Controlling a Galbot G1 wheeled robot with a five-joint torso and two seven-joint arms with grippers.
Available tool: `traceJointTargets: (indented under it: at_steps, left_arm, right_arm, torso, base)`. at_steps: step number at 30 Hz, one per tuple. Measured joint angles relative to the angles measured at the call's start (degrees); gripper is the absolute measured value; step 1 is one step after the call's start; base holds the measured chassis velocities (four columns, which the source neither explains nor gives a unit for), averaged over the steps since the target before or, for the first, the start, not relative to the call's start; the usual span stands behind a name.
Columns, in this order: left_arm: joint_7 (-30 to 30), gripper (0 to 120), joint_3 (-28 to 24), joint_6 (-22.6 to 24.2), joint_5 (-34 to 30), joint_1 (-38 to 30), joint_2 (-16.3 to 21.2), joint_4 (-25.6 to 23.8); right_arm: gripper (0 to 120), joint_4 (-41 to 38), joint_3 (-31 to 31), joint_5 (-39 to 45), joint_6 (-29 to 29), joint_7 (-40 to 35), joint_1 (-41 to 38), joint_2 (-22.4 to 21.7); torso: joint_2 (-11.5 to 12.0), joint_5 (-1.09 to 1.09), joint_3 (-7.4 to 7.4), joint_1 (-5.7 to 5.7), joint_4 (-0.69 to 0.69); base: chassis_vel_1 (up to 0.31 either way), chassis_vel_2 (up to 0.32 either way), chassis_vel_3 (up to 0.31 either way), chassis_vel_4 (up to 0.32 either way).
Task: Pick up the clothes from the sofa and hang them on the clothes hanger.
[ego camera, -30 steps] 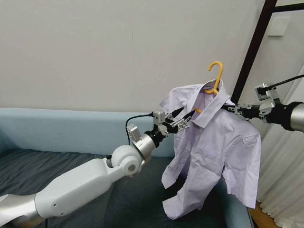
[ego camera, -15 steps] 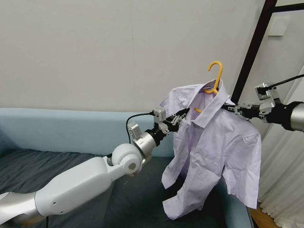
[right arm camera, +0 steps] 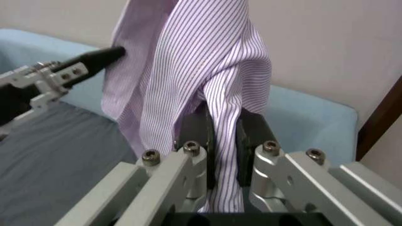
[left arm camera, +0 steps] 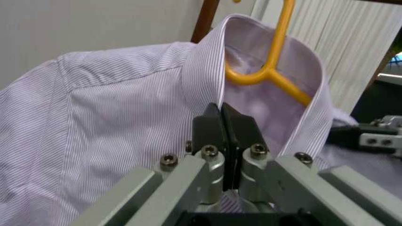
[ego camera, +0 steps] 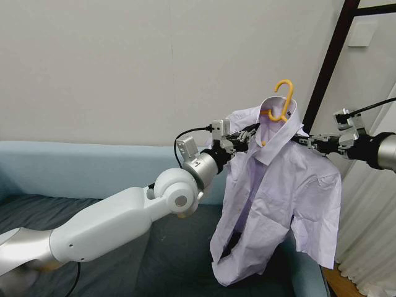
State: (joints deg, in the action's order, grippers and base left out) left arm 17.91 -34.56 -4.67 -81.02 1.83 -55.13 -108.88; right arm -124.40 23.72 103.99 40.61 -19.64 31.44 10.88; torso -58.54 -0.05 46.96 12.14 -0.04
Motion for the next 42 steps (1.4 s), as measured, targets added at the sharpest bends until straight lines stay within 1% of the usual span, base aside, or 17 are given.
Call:
traceJointTargets:
  at_steps: [5, 11, 15, 18, 20, 22, 23, 27, 28, 30, 32, 33, 34, 38, 39, 40, 42]
  left_arm:
    - [0.59, 0, 0.27, -0.09, 1.12, 0.86, -0.76, 0.08]
    - [2.87, 22, 0.31, 0.31, 2.04, 1.24, -2.35, -1.67]
    - [4.49, 35, 0.45, 1.53, 3.13, 2.43, -1.67, -3.04]
    - [4.8, 43, 0.8, 3.07, 4.59, 3.22, -0.15, -4.26]
    - [4.84, 55, 1.28, 4.02, 7.32, 4.47, 2.26, -5.65]
    - [4.29, 62, 2.65, 4.18, 9.95, 6.8, 5.5, -7.9]
    - [4.29, 62, 2.65, 4.18, 9.95, 6.8, 5.5, -7.9]
    - [3.3, 81, 6.25, 1.79, 17.51, 16.33, 12.49, -12.33]
    - [3.3, 81, 6.25, 1.79, 17.51, 16.33, 12.49, -12.33]
    - [3.16, 90, 12.07, 0.27, 21.12, 26.35, 15.65, -14.46]
    - [2.97, 98, 17.58, -0.25, 23.15, 33.78, 16.74, -15.37]
    - [2.97, 98, 17.58, -0.25, 23.15, 33.78, 16.74, -15.37]
    - [2.59, 99, 22.62, -1.26, 25.25, 39.81, 16.96, -15.32]
    - [1.21, 100, 33.33, -3.67, 28.3, 52.16, 14.27, -13.18]
    - [1.21, 100, 33.33, -3.67, 28.3, 52.16, 14.27, -13.18]
    - [0.68, 100, 37.42, -4.27, 28.79, 56.47, 12.24, -12.43]
    - [-0.81, 100, 41.29, -4.7, 29.47, 61.98, 10.37, -11.77]
  right_arm:
    - [7, -0.85, 0.03, 0.62, -0.16, -0.14, -0.21, 0.16]
    - [7, -1.11, -0.13, 1.19, -0.54, -0.85, -0.47, 0.34]
    - [7, -0.87, 0.1, 1.65, -0.68, -1.19, -0.25, 0.38]
    - [7, -0.74, 0.38, 1.97, -0.71, -1.4, -0.18, 0.28]
    - [7, -0.63, 0.61, 2.38, -0.72, -1.76, -0.17, 0.23]
    - [7, -0.41, 0.81, 2.66, -0.72, -1.99, -0.19, 0.23]
    - [7, -0.41, 0.81, 2.66, -0.72, -1.99, -0.19, 0.23]
    - [7, -0.25, 1.54, 3.41, -0.72, -2.83, -0.02, 0.54]
    - [7, -0.25, 1.54, 3.41, -0.72, -2.83, -0.02, 0.54]
    - [7, -0.55, 1.95, 4.1, -0.58, -3.67, 0.14, 0.66]
    - [7, -0.96, 2.37, 4.34, -0.46, -4.3, 0.51, 0.87]
    - [7, -0.96, 2.37, 4.34, -0.46, -4.3, 0.51, 0.87]
    - [7, -1.27, 2.79, 4.35, -0.37, -4.88, 1.02, 1.22]
    - [7, -2.41, 3.82, 3.53, -0.15, -6.25, 3.02, 2.47]
    - [7, -2.41, 3.82, 3.53, -0.15, -6.25, 3.02, 2.47]
    - [7, -3.0, 4.2, 3.2, 0.04, -6.83, 3.82, 3.11]
    - [7, -3.47, 4.46, 2.56, 0.34, -7.43, 4.48, 3.88]
  torso:
    - [0.0, 0.0, 0.0, 0.0, -0.02]
    - [0.0, 0.02, 0.0, 0.0, -0.04]
    - [0.0, 0.02, 0.0, 0.0, -0.03]
    - [0.0, 0.02, 0.0, 0.0, -0.04]
    - [0.0, 0.01, 0.0, 0.0, -0.03]
    - [0.0, 0.0, 0.0, 0.0, -0.03]
    - [0.0, 0.0, 0.0, 0.0, -0.03]
    - [0.0, 0.0, -0.01, 0.0, -0.03]
    - [0.0, 0.0, -0.01, 0.0, -0.03]
    - [-0.01, -0.01, -0.01, 0.0, -0.02]
    - [-0.01, -0.02, -0.01, -0.01, 0.0]
    - [-0.01, -0.02, -0.01, -0.01, 0.0]
    - [-0.01, -0.01, -0.01, -0.01, -0.02]
    - [-0.01, 0.0, -0.01, -0.01, -0.02]
    - [-0.01, 0.0, -0.01, -0.01, -0.02]
    - [-0.02, 0.0, -0.01, 0.0, -0.03]
    - [-0.01, 0.01, -0.01, 0.0, -0.07]
  base:
    - [0.0, 0.0, 0.0, 0.0]
    - [0.0, 0.0, 0.0, 0.0]
    - [0.0, 0.0, 0.0, 0.0]
    - [0.0, 0.0, 0.0, 0.0]
    - [0.0, 0.0, 0.0, 0.0]
    - [0.0, 0.0, 0.0, 0.0]
    - [0.0, 0.0, 0.0, 0.0]
    - [0.0, 0.0, 0.0, 0.0]
    - [0.0, 0.0, 0.0, 0.0]
    - [0.0, 0.0, 0.0, 0.0]
    - [0.0, 0.0, 0.0, 0.0]
    - [0.0, 0.0, 0.0, 0.0]
    - [0.0, 0.0, 0.0, 0.0]
    - [0.0, 0.0, 0.0, 0.0]
    - [0.0, 0.0, 0.0, 0.0]
    - [0.0, 0.0, 0.0, 0.0]
    - [0.0, 0.0, 0.0, 0.0]
